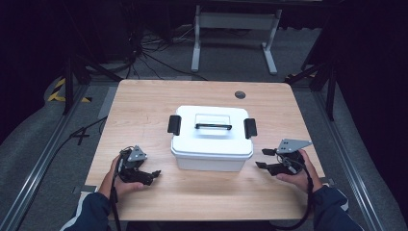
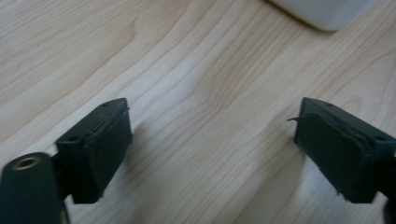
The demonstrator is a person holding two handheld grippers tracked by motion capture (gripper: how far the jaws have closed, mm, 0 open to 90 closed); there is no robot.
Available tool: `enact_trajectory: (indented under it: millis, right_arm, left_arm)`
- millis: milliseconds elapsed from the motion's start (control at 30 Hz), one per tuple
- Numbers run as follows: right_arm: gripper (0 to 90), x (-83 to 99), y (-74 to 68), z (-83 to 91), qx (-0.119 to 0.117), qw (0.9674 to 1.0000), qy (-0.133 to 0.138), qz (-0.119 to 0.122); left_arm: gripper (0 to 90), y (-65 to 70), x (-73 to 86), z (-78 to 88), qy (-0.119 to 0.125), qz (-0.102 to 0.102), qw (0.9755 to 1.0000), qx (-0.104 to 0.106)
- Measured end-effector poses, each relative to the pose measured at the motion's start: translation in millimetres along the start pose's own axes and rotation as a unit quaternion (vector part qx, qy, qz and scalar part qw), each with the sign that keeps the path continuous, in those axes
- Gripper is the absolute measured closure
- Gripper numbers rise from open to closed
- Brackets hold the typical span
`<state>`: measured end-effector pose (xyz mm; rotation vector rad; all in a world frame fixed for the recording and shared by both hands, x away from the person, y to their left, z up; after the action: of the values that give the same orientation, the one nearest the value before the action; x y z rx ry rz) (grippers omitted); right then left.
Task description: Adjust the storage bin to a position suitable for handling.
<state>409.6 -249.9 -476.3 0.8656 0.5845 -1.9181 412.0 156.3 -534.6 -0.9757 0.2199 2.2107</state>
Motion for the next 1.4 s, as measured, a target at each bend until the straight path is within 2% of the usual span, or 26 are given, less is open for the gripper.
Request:
enact_trajectory:
  millis: [67, 133, 200, 300, 400, 433, 500, 567, 600, 633, 700, 733, 767, 933, 1100, 1267, 1400]
  right_arm:
    - [39.0, -4.3, -5.8, -5.8, -0.005, 1.0, 0.004, 0.007]
    - [37.4, -9.1, -11.6, -11.2, -0.012, 0.9998, 0.006, 0.014]
    - [37.1, -12.8, -15.6, -17.1, -0.015, 0.9996, 0.007, 0.022]
    - [35.4, -18.5, -19.8, -26.9, -0.019, 0.9994, 0.007, 0.028]
    - [38.0, -24.0, -24.6, -32.8, -0.022, 0.9992, 0.014, 0.031]
    - [36.3, -25.9, -26.3, -34.7, -0.022, 0.9991, 0.015, 0.034]
    - [36.3, -27.7, -26.3, -37.6, -0.014, 0.9991, 0.013, 0.038]
    - [37.6, -28.4, -25.4, -38.4, -0.014, 0.9991, 0.015, 0.038]
    - [38.8, -28.7, -24.6, -38.7, -0.011, 0.999, 0.016, 0.039]
    - [40.2, -29.2, -24.4, -38.7, -0.011, 0.9991, 0.019, 0.037]
    - [42.1, -30.9, -23.7, -39.0, -0.011, 0.999, 0.025, 0.035]
    - [42.0, -31.6, -23.3, -39.9, -0.01, 0.999, 0.027, 0.034]
    - [41.6, -32.4, -23.3, -41.4, -0.009, 0.999, 0.028, 0.034]
    - [42.9, -33.8, -20.1, -46.1, 0.0, 0.999, 0.026, 0.035]
    - [42.6, -37.1, -15.8, -51.9, 0.005, 0.9991, 0.029, 0.032]
    - [42.5, -41.1, -10.4, -57.1, 0.001, 0.9992, 0.034, 0.024]
    - [42.3, -45.9, -7.9, -62.5, 0.005, 0.9992, 0.032, 0.023]
  left_arm:
    - [16.7, 4.7, -5.9, -2.2, 0.004, 0.001, 1.0, -0.005]
    - [17.8, 10.8, -13.1, -2.5, 0.017, -0.009, 0.9998, 0.005]
    - [19.1, 19.0, -21.9, -2.4, 0.031, -0.004, 0.9992, 0.025]
    - [20.1, 31.7, -35.1, -5.7, 0.044, -0.015, 0.9983, 0.037]
    - [20.6, 40.0, -43.4, -8.6, 0.052, -0.025, 0.9974, 0.043]
    - [20.9, 42.0, -46.0, -9.4, 0.056, -0.025, 0.9972, 0.042]
    - [21.8, 44.2, -50.7, -10.0, 0.06, -0.025, 0.997, 0.042]
    - [25.6, 43.7, -56.1, -9.1, 0.074, -0.033, 0.996, 0.037]
    - [27.2, 44.7, -58.0, -8.9, 0.078, -0.027, 0.9959, 0.037]
    - [27.2, 43.8, -59.7, -8.3, 0.077, -0.033, 0.9958, 0.036]
    - [31.7, 45.3, -62.6, -8.4, 0.088, -0.034, 0.9948, 0.04]
    - [33.4, 47.0, -63.6, -8.7, 0.086, -0.028, 0.995, 0.041]
    - [32.4, 45.0, -65.5, -9.5, 0.09, -0.04, 0.9947, 0.029]
    - [35.3, 41.3, -66.3, -9.1, 0.092, -0.026, 0.995, 0.028]
    - [38.2, 35.9, -65.4, -10.3, 0.091, -0.026, 0.9952, 0.022]
    - [39.2, 31.4, -64.1, -10.4, 0.091, -0.024, 0.9954, 0.02]
    - [38.7, 24.7, -63.4, -10.9, 0.089, -0.022, 0.9957, 0.009]
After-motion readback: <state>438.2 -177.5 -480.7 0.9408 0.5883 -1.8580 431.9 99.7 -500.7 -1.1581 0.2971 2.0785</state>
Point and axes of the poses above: each handheld gripper's, and its own axes: z roughly backward along the jaws, x roughly out of its underside, y roughly to its right, the point moved 8 cm from there along -z, roughly forward along the jaws, and after that the axes turned 9 degrees about -x, right-handed, at the moved point
